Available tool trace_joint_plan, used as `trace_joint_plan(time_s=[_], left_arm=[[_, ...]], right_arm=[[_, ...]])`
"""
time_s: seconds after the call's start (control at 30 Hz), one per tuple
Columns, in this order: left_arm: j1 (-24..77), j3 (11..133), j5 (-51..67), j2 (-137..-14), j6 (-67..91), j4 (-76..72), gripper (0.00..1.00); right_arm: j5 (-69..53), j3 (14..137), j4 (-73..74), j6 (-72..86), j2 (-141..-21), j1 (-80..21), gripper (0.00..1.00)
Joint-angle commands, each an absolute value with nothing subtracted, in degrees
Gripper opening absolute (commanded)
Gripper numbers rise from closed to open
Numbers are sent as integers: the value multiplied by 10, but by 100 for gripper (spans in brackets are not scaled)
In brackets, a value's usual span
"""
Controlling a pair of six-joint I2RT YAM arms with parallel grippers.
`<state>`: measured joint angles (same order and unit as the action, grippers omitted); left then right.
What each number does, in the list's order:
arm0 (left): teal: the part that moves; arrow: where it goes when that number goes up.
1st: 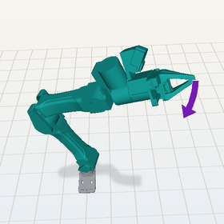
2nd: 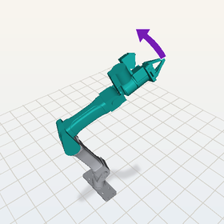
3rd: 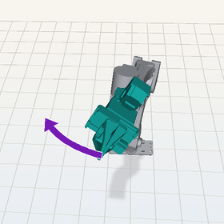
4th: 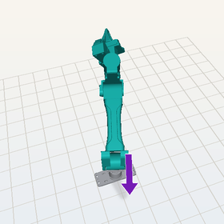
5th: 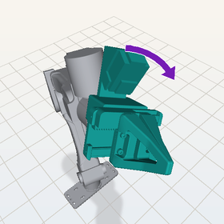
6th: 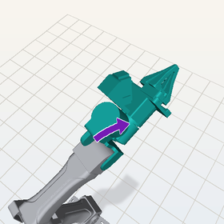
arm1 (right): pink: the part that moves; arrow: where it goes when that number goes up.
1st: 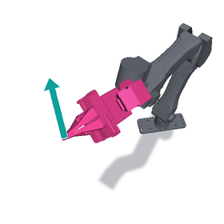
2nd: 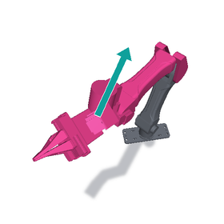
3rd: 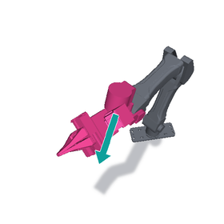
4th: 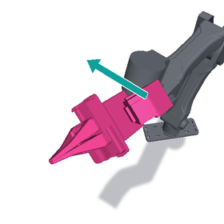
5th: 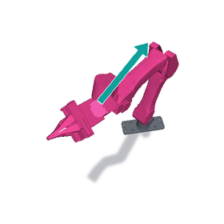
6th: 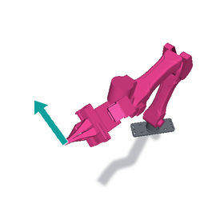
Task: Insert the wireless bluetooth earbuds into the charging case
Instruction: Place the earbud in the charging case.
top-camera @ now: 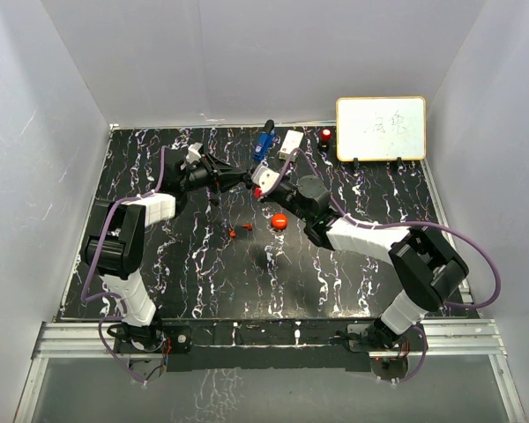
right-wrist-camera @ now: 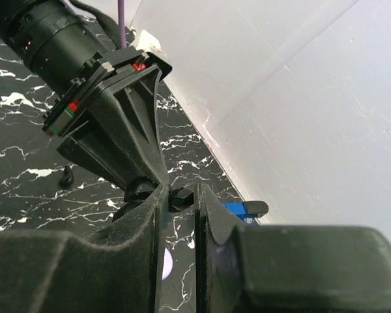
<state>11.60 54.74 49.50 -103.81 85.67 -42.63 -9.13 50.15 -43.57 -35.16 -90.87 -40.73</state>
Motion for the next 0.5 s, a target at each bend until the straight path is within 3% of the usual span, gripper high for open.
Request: trace_joint_plan(time_s=[0.0, 0.47], left_arm=[[120, 576, 507, -1019, 864, -383, 0], [125, 587, 510, -1025, 855, -371, 0]], right_arm=[[-97, 528, -459, -378, -912, -407, 0], [-87, 528, -465, -436, -928, -411, 0]])
